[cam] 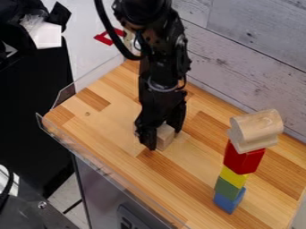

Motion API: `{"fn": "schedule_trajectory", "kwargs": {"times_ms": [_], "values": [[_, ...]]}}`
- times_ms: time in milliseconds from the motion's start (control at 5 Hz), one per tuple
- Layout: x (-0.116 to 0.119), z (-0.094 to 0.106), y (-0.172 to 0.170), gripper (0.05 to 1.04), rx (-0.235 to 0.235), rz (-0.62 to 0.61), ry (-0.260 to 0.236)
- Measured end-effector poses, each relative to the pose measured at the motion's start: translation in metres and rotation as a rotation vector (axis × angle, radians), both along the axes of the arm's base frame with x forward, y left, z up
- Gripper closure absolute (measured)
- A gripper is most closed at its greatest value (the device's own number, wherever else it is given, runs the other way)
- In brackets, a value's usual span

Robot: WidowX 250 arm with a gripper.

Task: Pick the arch and place in center of the table

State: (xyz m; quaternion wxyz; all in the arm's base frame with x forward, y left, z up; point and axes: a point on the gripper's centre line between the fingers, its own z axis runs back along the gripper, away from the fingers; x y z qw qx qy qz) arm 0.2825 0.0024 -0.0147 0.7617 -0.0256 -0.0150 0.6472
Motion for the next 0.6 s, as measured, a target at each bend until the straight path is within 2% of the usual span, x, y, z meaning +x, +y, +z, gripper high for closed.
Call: {"fn": "schedule_trajectory", "kwargs": {"times_ms": [200,400,600], "values": [[0.006,0.022,0.0,0.083,0.049,-0.015,0.003],[0.011,0.033,-0.007,0.084,-0.003,-0.083,-0.054],[0.012,0.054,-0.007,0.084,0.032,-0.175,-0.107]]}}
